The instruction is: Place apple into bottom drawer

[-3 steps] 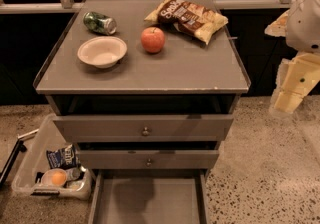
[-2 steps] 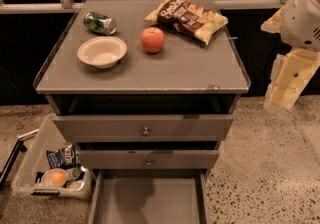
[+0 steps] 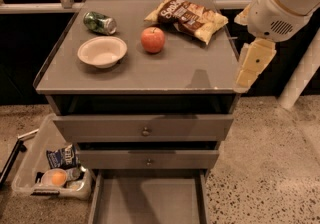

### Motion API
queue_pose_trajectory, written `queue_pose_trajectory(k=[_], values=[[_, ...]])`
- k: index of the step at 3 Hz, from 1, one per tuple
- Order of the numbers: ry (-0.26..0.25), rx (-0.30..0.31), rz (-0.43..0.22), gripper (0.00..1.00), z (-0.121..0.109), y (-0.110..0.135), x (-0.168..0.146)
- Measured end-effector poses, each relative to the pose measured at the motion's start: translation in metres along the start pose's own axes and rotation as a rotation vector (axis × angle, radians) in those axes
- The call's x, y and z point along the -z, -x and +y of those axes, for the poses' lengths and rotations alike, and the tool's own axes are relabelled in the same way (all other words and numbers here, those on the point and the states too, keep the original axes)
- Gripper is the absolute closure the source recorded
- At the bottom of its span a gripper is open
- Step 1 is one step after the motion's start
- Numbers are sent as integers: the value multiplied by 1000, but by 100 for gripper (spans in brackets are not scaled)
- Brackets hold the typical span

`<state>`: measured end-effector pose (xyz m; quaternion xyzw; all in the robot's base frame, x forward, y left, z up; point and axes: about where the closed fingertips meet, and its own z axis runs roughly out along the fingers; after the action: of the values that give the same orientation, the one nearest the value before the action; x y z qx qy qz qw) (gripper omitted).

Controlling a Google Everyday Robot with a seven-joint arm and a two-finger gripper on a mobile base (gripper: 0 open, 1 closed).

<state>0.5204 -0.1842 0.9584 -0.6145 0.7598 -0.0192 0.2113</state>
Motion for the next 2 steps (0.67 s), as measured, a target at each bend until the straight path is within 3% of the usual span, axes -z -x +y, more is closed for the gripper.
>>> queue_pose_trajectory(k=[1, 2], values=[[0, 0, 0, 0, 0, 0, 0], [9, 19, -47, 0, -13, 15, -17]])
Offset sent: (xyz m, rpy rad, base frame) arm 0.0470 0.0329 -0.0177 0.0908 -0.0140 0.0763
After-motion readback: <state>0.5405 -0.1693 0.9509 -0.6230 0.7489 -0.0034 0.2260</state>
